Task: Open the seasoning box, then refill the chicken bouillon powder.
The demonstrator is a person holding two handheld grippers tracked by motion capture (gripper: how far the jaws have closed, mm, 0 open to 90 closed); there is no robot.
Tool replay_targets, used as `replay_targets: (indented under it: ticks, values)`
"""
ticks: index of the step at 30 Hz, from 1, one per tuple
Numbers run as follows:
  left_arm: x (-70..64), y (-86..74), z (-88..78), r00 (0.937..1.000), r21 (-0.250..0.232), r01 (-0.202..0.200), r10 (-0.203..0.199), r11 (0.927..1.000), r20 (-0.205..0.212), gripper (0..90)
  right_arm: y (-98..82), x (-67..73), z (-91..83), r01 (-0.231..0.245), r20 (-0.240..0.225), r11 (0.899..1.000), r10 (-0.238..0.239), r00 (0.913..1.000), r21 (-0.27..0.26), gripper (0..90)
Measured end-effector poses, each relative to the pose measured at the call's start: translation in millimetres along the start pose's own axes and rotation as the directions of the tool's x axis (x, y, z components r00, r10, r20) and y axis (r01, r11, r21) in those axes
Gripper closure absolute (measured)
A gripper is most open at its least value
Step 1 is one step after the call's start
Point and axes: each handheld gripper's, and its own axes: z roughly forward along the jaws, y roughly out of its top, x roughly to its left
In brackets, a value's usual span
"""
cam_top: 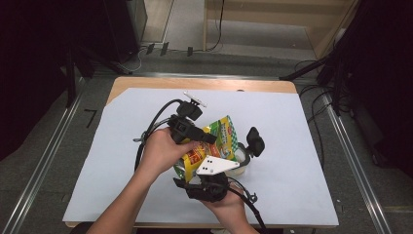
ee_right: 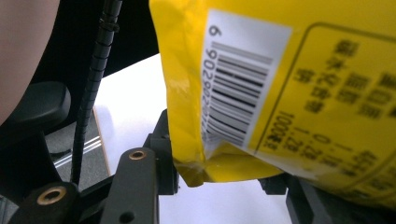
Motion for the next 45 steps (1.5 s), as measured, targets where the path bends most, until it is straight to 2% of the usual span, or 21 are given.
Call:
replay_targets:
  ticks: [3, 6, 11, 17, 20, 27, 34, 38, 45]
  values:
    - [1.8, 0.4, 1.1, 1.0000, -0.001, 0.007, -0.007, 1.0000, 0.006, 80.8, 0.7, 0.0, 0.6, 0.001, 0.004, 1.000, -0.001, 1.0000, 0.009, 59.7]
    - [4.1, 0.5, 1.1, 0.9994, -0.007, 0.017, -0.016, 0.9998, 0.029, 80.5, 1.3, -0.1, 0.5, 0.001, 0.004, 1.000, -0.001, 1.0000, 0.010, 60.2]
    - [4.7, 0.6, 0.6, 0.9993, -0.008, 0.016, -0.016, 0.9998, 0.035, 79.0, 1.7, -0.2, 0.3, -0.002, 0.002, 1.000, 0.002, 1.0000, 0.006, 60.3]
    - [6.6, 0.0, -4.0, 0.9976, -0.015, 0.025, -0.024, 0.9996, 0.065, 75.2, 2.8, -2.1, -1.8, -0.020, 0.001, 1.000, 0.020, 0.9998, -0.016, 60.7]
    - [7.2, 0.0, -4.9, 0.9974, -0.018, 0.029, -0.028, 0.9994, 0.066, 75.5, 3.7, -2.6, -2.5, -0.024, -0.001, 0.999, 0.024, 0.9997, -0.024, 60.7]
    - [7.4, 0.8, -2.1, 0.9989, -0.014, 0.025, -0.024, 0.9996, 0.041, 78.9, 3.2, -3.0, -0.3, -0.037, -0.014, 0.999, 0.037, 0.9992, -0.017, 60.4]
    - [6.4, 1.5, -2.2, 0.9996, -0.031, 0.012, -0.012, 0.9994, 0.028, 80.2, 3.7, -2.1, 2.5, -0.014, -0.005, 1.000, 0.014, 0.9999, -0.004, 57.9]
    - [4.9, 1.9, -2.8, 0.9999, -0.047, 0.003, -0.002, 0.9989, 0.017, 80.4, 4.4, -2.7, 3.9, -0.010, 0.008, 1.000, 0.010, 0.9999, -0.003, 59.8]
    - [2.4, 3.4, -2.5, 0.9999, -0.047, -0.006, 0.006, 0.9989, 0.009, 80.9, 5.0, -2.6, 6.2, 0.002, 0.023, 1.000, -0.002, 0.9997, 0.002, 59.8]
